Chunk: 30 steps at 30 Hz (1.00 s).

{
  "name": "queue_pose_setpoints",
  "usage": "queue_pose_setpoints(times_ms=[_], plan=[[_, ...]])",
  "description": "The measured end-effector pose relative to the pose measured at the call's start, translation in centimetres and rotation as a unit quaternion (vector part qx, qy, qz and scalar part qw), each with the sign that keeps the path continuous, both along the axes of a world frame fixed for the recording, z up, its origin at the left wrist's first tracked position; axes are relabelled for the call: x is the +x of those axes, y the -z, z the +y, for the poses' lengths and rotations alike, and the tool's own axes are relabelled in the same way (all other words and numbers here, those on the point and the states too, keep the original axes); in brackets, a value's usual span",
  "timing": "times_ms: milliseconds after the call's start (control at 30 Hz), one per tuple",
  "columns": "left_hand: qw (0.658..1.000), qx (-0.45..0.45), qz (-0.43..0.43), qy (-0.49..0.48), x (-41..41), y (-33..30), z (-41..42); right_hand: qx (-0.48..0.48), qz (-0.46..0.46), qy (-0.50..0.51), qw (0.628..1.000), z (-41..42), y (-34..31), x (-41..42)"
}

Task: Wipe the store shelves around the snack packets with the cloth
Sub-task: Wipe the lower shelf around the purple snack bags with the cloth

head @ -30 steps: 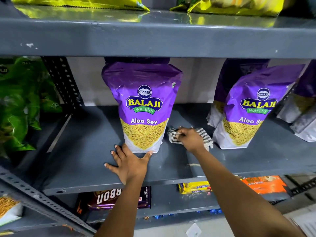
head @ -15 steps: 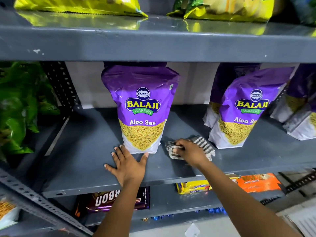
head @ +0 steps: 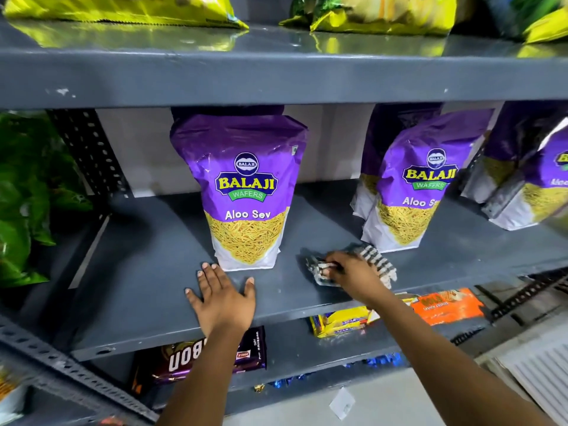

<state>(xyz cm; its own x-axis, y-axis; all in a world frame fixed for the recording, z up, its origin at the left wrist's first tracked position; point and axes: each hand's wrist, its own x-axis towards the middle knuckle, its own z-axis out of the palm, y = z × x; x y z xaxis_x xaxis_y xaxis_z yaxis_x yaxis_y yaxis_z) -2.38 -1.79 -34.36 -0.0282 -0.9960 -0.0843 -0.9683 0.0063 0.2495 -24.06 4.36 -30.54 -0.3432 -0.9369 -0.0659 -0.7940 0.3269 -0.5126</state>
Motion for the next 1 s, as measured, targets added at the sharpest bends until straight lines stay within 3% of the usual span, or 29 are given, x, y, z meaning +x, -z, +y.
queue_pose_setpoints(times_ms=[133,200,300,367,467,633,800,900,1000], plan=[[1.0,-0.006,0.02,0.01,0.5,-0.1,-0.1,0.035,0.026,-0.162,0.986,-0.5,-0.6,5.8],[0.999,-0.028,0.028,0.019,1.0,0.1,-0.2,0.058,-0.027,-0.177,0.982,0.1,-0.7,7.3],[0.998,-0.053,0.02,0.027,1.3,0.3,-0.2,-0.015,-0.114,-0.023,0.993,-0.5,-1.6,8.1],[0.998,-0.058,0.017,0.022,1.2,0.5,-0.2,0.001,-0.083,0.055,0.995,-1.5,-1.3,9.2],[0.998,-0.057,0.022,0.016,1.0,0.6,-0.1,0.117,0.033,0.022,0.992,-1.7,1.5,10.2],[0.998,-0.056,0.024,0.022,1.3,0.9,-0.1,0.065,0.081,0.025,0.994,0.3,2.9,5.9],[0.993,-0.086,0.085,0.014,0.6,1.0,1.9,0.017,0.104,0.073,0.992,3.7,3.0,0.5],[0.99,-0.094,0.069,0.082,-1.0,1.9,4.4,0.007,0.104,0.096,0.99,5.6,3.2,-2.6],[0.981,-0.092,0.024,0.169,-2.6,2.5,6.5,-0.03,0.085,0.216,0.972,6.8,2.3,-4.7]])
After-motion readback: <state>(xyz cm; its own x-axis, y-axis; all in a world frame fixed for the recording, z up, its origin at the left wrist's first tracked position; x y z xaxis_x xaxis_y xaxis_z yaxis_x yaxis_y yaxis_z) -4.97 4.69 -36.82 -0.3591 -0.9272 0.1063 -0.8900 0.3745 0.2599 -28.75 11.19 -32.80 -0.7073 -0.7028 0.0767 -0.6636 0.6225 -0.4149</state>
